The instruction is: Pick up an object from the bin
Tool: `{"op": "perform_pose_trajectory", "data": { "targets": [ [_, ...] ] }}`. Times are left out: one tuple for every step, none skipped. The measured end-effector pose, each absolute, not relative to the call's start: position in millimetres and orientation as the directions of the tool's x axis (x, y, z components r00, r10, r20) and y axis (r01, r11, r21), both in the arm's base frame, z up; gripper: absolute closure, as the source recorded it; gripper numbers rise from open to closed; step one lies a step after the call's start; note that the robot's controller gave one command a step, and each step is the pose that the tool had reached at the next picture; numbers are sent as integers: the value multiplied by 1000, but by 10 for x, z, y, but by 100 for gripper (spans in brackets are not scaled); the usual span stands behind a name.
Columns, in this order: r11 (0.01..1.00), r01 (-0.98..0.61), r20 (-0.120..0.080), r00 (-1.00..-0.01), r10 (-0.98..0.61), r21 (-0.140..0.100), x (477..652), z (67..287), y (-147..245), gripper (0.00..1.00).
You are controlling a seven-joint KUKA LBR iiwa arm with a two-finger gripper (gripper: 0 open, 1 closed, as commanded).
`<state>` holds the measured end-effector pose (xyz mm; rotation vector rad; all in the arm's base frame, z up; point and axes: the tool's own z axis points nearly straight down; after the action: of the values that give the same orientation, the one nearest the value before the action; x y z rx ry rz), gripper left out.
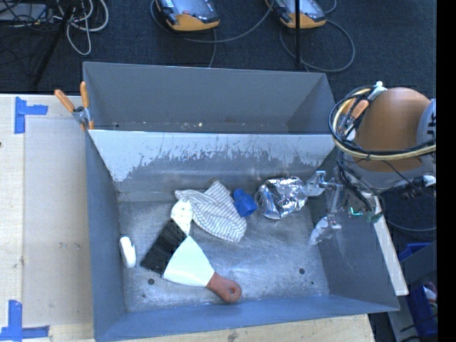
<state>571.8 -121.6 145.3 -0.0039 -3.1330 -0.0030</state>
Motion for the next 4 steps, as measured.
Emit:
{"op": "perform_pose_trajectory", "data": {
  "targets": [
    [1000, 0, 1, -1000, 0, 0, 5736, 1498, -1213, 0],
    [1000, -2, 0, -1000, -2, 0, 5745, 1496, -1209, 0],
    [990, -139, 0, -990, -139, 2, 5787, 1571, -1136, 0],
    [996, -89, -7, -996, -89, -1, 6018, 1270, -1110, 0]
  ]
}}
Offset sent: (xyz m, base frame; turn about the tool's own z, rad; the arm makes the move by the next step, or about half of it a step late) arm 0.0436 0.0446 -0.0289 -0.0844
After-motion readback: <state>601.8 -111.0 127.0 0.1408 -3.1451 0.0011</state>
